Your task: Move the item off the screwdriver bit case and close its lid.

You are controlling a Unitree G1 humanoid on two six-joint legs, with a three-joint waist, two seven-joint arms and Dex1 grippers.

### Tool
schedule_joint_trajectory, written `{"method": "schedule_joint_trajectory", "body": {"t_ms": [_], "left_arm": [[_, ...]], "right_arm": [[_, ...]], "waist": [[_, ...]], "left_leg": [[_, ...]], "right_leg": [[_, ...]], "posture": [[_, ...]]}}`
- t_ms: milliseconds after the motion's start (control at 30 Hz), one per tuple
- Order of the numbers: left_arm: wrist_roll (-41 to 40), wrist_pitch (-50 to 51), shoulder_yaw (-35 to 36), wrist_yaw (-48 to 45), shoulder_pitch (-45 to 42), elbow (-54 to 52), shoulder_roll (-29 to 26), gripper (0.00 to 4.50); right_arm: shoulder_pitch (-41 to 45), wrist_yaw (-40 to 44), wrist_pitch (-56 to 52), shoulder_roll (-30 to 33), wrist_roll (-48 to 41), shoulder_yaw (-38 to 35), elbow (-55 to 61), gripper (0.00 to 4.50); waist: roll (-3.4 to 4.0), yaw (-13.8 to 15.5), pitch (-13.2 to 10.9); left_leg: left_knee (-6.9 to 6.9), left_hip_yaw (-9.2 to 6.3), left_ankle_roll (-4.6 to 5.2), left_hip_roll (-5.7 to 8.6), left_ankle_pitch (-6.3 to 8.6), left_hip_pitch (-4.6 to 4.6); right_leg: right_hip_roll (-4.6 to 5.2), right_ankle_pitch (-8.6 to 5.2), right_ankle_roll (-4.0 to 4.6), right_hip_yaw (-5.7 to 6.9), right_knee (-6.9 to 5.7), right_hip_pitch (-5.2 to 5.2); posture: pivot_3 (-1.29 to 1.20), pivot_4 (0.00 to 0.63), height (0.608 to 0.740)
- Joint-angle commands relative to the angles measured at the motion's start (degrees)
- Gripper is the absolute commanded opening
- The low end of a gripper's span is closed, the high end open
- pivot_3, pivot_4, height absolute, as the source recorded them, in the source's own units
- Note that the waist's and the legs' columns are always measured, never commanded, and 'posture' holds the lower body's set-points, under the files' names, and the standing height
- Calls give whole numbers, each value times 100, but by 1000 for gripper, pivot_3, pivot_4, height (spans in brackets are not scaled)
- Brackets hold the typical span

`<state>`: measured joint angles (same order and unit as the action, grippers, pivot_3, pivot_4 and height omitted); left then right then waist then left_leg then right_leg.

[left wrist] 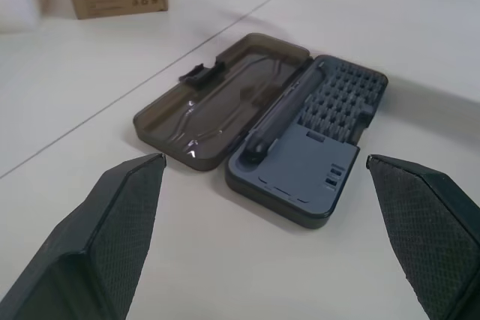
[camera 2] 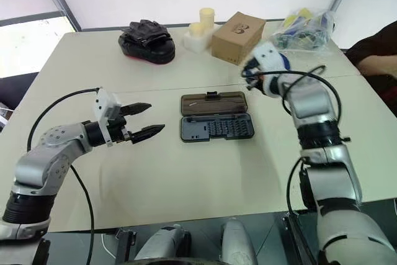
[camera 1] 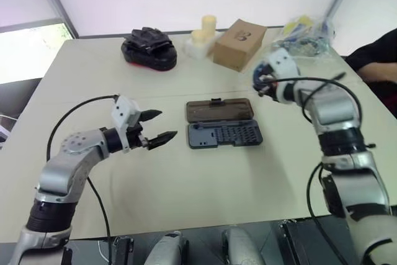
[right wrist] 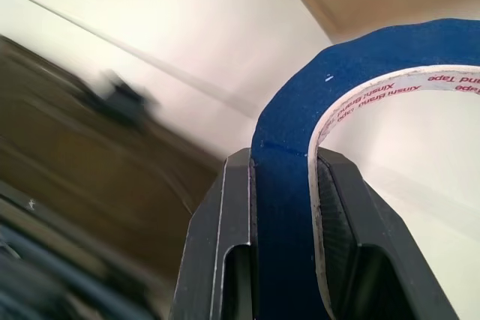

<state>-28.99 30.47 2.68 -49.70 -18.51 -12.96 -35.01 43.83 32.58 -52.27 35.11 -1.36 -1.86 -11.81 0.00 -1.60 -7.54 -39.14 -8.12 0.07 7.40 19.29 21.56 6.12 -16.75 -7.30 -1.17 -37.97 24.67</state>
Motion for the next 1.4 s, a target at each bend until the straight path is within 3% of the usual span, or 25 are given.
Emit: {"method": "schedule_joint_trajectory", "body": {"t_ms": [33,200,367,467,600,867,1067,1167,1400], "left_arm": [[-18,-76,-32,-100,-166,58,14,4500],[41,-118,-144,-273,-332,289,-4,4500],[100,-143,-220,-400,-481,465,5,4500],[131,-179,-222,-455,-519,578,16,4500],[217,-324,-167,-449,-632,863,45,4500],[551,-872,-47,-455,-1027,1747,1,4500],[829,-1284,-183,-569,-1405,2344,84,4500],[863,-1315,-233,-645,-1497,2337,146,4500],[813,-1211,-163,-562,-1252,2000,161,4500]], "right_arm": [[-478,-620,-105,329,159,-645,288,472],[-1072,-1405,159,494,301,-1192,113,472],[-1302,-1532,387,285,68,-1434,210,2722],[-1355,-1720,494,251,116,-1454,184,4349],[-1589,-1645,555,745,435,-1131,656,4433],[-1830,-1395,-126,1370,328,-1426,2357,4433],[-1177,-989,-749,728,-435,-1119,3227,4433],[-918,-956,-857,433,-559,-853,3003,4433],[-949,-1130,-591,496,-498,-1013,2127,4433]], "waist": [[2,58,-1],[5,46,-3],[5,50,-3],[6,61,-3],[8,100,-5],[8,74,-5],[8,69,-5],[7,91,-5],[7,77,-5]], "left_leg": [[-1,5,1,1,0,-1],[-1,24,0,-4,0,-5],[1,32,0,-10,0,-9],[-2,32,0,-9,0,-8],[-5,31,1,-6,0,-7],[-2,30,1,-10,0,-7],[-2,30,1,-11,0,-7],[-4,28,1,-10,0,-5],[-4,12,2,5,0,-2]], "right_leg": [[1,0,0,-1,1,0],[0,0,0,-9,-1,4],[-5,0,0,-14,-1,4],[-5,0,0,-15,-1,2],[-3,0,0,-14,-1,1],[-8,0,0,-13,0,2],[-8,0,0,-14,0,2],[-7,0,0,-13,0,2],[6,0,0,-3,-2,0]], "posture": [[0,150,740],[0,150,740],[0,150,740],[0,150,740],[0,150,740],[0,150,740],[0,150,740],[0,150,740],[0,150,740]]}}
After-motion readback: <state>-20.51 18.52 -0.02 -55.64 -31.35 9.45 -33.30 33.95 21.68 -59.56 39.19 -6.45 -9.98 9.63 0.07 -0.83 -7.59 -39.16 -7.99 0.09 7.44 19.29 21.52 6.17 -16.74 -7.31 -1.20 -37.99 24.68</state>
